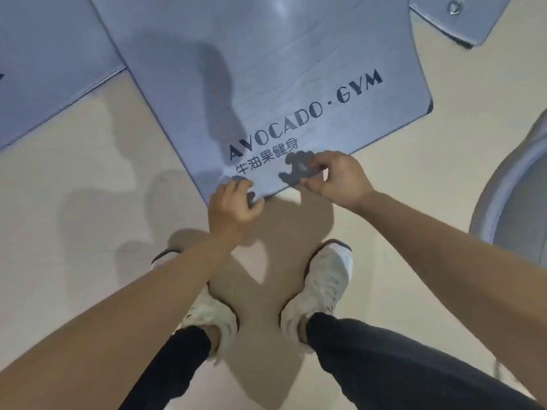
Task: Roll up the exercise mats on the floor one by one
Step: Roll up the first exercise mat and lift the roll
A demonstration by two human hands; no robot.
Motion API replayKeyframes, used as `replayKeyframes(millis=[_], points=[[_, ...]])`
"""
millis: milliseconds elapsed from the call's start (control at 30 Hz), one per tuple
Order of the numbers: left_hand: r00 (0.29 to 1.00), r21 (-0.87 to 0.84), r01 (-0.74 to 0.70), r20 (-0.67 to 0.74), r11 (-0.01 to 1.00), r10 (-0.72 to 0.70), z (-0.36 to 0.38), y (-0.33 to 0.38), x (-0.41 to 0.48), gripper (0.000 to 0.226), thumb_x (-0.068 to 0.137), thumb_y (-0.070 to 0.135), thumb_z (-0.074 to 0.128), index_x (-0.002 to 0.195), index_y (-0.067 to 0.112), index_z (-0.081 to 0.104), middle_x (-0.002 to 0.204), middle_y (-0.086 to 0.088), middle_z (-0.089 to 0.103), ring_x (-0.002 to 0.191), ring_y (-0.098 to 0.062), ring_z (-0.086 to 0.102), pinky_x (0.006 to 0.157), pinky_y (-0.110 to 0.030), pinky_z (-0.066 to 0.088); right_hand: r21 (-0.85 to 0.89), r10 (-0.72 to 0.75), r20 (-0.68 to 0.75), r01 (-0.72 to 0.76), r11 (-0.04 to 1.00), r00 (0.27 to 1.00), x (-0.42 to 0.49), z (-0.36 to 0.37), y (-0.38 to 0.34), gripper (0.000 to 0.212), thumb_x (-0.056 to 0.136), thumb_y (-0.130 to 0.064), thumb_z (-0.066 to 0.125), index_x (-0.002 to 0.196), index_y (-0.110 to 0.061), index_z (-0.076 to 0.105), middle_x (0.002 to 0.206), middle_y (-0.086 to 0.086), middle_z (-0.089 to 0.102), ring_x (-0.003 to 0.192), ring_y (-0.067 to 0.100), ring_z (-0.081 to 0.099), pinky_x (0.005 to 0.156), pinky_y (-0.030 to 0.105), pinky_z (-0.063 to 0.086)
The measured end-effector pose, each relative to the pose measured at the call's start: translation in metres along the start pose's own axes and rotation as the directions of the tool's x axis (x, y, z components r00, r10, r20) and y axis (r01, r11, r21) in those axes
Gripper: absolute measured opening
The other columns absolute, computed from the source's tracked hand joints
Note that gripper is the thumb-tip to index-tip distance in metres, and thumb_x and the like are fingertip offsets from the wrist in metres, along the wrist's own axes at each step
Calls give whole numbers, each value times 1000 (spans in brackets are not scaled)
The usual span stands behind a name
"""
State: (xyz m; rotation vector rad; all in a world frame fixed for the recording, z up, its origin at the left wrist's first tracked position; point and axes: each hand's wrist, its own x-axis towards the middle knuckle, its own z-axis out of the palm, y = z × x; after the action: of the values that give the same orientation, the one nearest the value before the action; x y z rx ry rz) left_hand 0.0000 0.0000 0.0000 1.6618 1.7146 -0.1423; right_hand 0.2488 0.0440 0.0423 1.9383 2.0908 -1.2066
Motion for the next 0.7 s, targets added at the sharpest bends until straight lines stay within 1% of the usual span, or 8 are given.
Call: replayKeyframes(millis=[67, 167, 267, 333, 400, 467, 600, 700], points=[[993, 54, -107, -46, 993, 109, 45, -5, 17, 63, 85, 57, 58, 131, 15, 63, 133, -6, 59, 125, -32, 48, 103, -47, 41, -103, -153, 22, 155, 983, 988, 21, 27, 34, 49, 80, -60, 64, 109, -21, 71, 111, 2, 69, 101, 29, 59, 91, 41, 48], [941, 200, -260, -167, 945, 294, 88, -18, 50, 66, 78, 58, 73, 130, 18, 63, 130, -10, 56, 122, -32, 41, 103, -46, 33, -249, -303, 74, 312, 917, 950, 56, 62, 86, 63, 78, -57, 75, 127, -20, 66, 130, 6, 59, 114, 32, 48, 91, 45, 41], [811, 329, -382, -329, 864, 484, 96, -29, 77, 61, 73, 65, 74, 113, 18, 71, 112, -7, 65, 104, -32, 53, 84, -44, 38, -355, -411, -14, 380, 854, 911, 71, 78, 108, 68, 75, -54, 82, 129, -17, 64, 129, 9, 56, 114, 30, 41, 88, 41, 29], [721, 434, -439, -354, 787, 596, 92, -29, 82, 53, 76, 62, 72, 102, 16, 73, 100, -4, 67, 91, -32, 61, 71, -40, 41, -363, -460, -37, 418, 833, 887, 76, 82, 113, 71, 74, -57, 83, 128, -16, 64, 129, 9, 57, 114, 30, 42, 88, 39, 26], [639, 534, -500, -304, 682, 707, 86, -27, 90, 47, 80, 58, 68, 96, 15, 72, 91, -3, 66, 82, -30, 61, 63, -35, 39, -389, -503, 8, 466, 795, 864, 77, 76, 117, 71, 76, -60, 80, 129, -15, 64, 130, 9, 58, 113, 32, 46, 88, 41, 30], [598, 593, -543, -224, 594, 770, 77, -24, 94, 43, 83, 56, 62, 89, 15, 71, 82, -1, 63, 72, -26, 58, 54, -32, 35, -428, -542, 16, 495, 756, 841, 76, 66, 123, 64, 82, -57, 75, 128, -14, 65, 129, 10, 60, 112, 33, 49, 87, 44, 35], [621, 553, -575, -184, 603, 761, 52, -11, 82, 36, 92, 49, 54, 82, 18, 70, 73, 2, 61, 62, -22, 54, 51, -25, 20, -446, -555, -80, 468, 763, 828, 68, 37, 134, 53, 91, -52, 63, 120, -9, 71, 122, 14, 66, 105, 37, 58, 82, 47, 47], [717, 479, -526, -194, 703, 669, 37, 2, 66, 34, 97, 44, 49, 82, 20, 69, 72, 3, 61, 65, -23, 59, 47, -24, 28, -333, -504, -166, 433, 838, 848, 60, 28, 135, 49, 93, -51, 67, 114, -8, 77, 115, 13, 72, 99, 37, 66, 83, 47, 54]])
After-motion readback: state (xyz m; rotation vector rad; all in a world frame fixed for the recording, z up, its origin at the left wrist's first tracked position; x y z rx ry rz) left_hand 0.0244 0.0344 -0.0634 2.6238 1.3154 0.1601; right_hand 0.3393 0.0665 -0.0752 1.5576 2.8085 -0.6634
